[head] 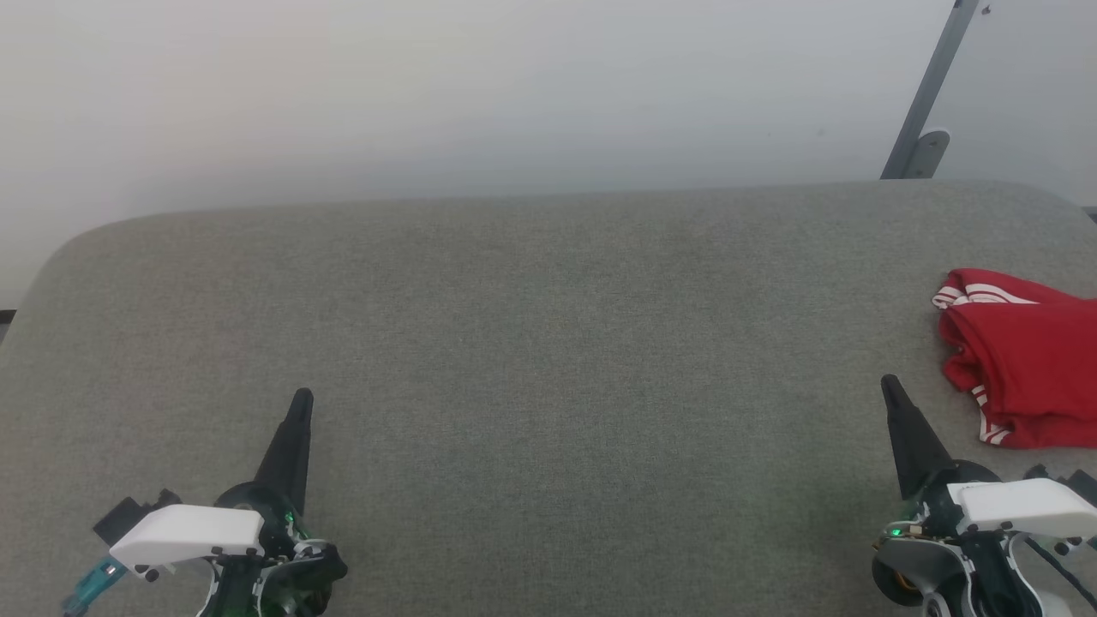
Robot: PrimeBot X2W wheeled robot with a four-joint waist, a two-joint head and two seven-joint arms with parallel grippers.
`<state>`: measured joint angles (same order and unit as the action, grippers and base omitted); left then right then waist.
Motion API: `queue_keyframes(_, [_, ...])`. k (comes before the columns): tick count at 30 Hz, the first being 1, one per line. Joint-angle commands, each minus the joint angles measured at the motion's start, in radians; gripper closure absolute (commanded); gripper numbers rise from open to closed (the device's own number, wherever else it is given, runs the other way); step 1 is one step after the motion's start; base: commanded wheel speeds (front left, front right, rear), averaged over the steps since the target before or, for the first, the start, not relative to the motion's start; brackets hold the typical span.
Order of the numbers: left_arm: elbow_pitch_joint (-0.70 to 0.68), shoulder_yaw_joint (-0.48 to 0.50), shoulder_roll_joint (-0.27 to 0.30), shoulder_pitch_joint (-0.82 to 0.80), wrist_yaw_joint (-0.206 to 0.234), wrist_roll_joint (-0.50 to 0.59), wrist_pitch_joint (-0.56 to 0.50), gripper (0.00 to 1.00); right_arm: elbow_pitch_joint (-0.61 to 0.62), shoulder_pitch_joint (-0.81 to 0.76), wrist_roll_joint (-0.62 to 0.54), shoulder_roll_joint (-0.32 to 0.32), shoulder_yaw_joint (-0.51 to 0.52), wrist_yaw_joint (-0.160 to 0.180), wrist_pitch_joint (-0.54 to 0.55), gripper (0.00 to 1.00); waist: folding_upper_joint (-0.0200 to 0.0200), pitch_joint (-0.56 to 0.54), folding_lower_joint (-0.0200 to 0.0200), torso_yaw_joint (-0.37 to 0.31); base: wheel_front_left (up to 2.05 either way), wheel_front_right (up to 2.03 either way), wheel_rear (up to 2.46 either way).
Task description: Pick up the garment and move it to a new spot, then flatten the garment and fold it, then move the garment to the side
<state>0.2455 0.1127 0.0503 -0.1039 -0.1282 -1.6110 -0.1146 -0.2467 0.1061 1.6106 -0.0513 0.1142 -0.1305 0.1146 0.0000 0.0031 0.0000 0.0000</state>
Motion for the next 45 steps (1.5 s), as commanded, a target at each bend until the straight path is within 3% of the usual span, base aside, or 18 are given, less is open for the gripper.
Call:
queue_keyframes(1, [-0.001,0.003,-0.003,-0.01,-0.005,-0.003,-0.003,1.0,0.004,0.005,0.004,0.004,0.001,0.0,0.003,1.0,0.0,0.0,0.0,0.0,0.0,0.0,0.0])
queue_keyframes(45, [-0.001,0.003,-0.003,-0.01,-0.005,-0.004,-0.003,1.0,0.004,0.005,0.004,0.004,0.0,0.0,0.003,1.0,0.0,0.0,0.0,0.0,0.0,0.0,0.0])
